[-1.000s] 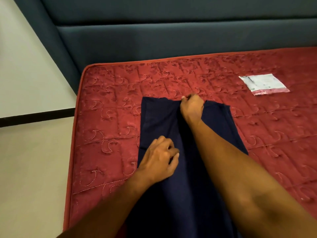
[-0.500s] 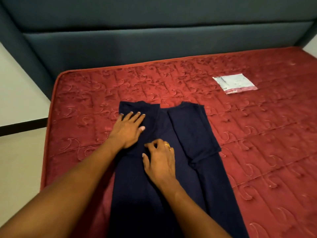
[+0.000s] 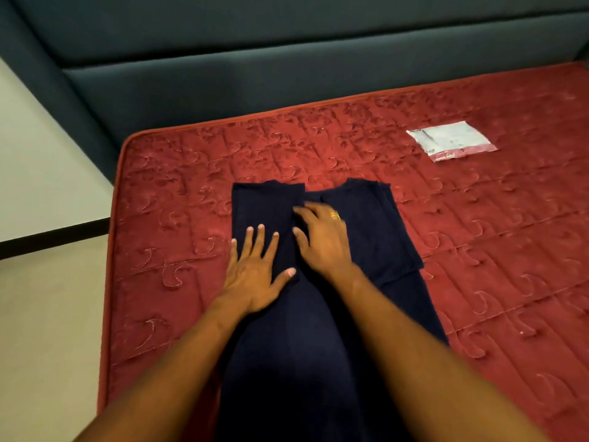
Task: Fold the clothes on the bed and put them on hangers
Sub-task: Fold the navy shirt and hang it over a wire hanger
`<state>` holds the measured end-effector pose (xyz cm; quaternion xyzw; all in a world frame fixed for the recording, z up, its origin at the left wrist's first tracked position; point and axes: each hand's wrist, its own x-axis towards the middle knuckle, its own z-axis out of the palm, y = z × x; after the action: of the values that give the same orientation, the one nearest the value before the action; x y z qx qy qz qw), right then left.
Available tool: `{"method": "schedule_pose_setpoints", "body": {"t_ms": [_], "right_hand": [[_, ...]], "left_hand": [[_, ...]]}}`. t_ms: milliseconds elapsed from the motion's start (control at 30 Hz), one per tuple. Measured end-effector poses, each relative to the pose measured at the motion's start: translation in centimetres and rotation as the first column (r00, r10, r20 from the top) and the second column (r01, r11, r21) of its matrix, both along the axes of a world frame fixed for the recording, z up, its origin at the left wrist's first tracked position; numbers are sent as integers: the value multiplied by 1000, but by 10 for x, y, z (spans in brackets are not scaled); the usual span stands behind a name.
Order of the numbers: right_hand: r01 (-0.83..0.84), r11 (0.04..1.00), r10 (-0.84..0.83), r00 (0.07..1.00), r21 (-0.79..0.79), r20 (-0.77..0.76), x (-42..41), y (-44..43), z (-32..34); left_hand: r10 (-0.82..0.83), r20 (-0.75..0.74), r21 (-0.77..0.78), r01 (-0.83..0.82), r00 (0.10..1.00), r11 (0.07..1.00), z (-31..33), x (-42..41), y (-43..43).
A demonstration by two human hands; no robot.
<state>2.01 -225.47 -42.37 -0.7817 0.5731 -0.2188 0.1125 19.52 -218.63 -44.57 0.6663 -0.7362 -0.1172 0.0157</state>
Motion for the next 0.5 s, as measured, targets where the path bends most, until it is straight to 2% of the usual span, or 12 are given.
{"method": "schedule_pose_setpoints", "body": {"t_ms": [67, 133, 200, 267, 300, 333, 400, 500], "right_hand": [[-112, 981, 153, 948, 155, -280, -2, -29, 1], [-99, 969, 185, 900, 228, -395, -1, -38, -3], [-76, 983, 121, 954, 169, -275, 2, -18, -3], [-6, 996, 9, 999, 85, -37, 6, 27, -1], [26, 998, -27, 999, 55, 17, 6, 51, -1], [46, 998, -48, 998, 47, 39, 5, 78, -3], [114, 991, -120, 989, 71, 88, 4, 128, -6], [228, 961, -266, 917, 156, 298, 8, 186, -6]], "left_hand": [[4, 2, 17, -4, 1000, 1000, -6, 8, 15], [-19, -18, 21, 19, 1000, 1000, -3, 18, 22], [26, -169, -13, -28, 985, 1000, -1, 27, 35], [169, -461, -74, -228, 871, 971, 3, 33, 58], [231, -555, -90, -334, 799, 938, 4, 36, 71], [280, -589, -97, -410, 758, 907, 7, 38, 87], [318, -582, -137, -476, 748, 869, 13, 36, 116], [354, -655, -196, -603, 668, 773, 20, 24, 148]]}}
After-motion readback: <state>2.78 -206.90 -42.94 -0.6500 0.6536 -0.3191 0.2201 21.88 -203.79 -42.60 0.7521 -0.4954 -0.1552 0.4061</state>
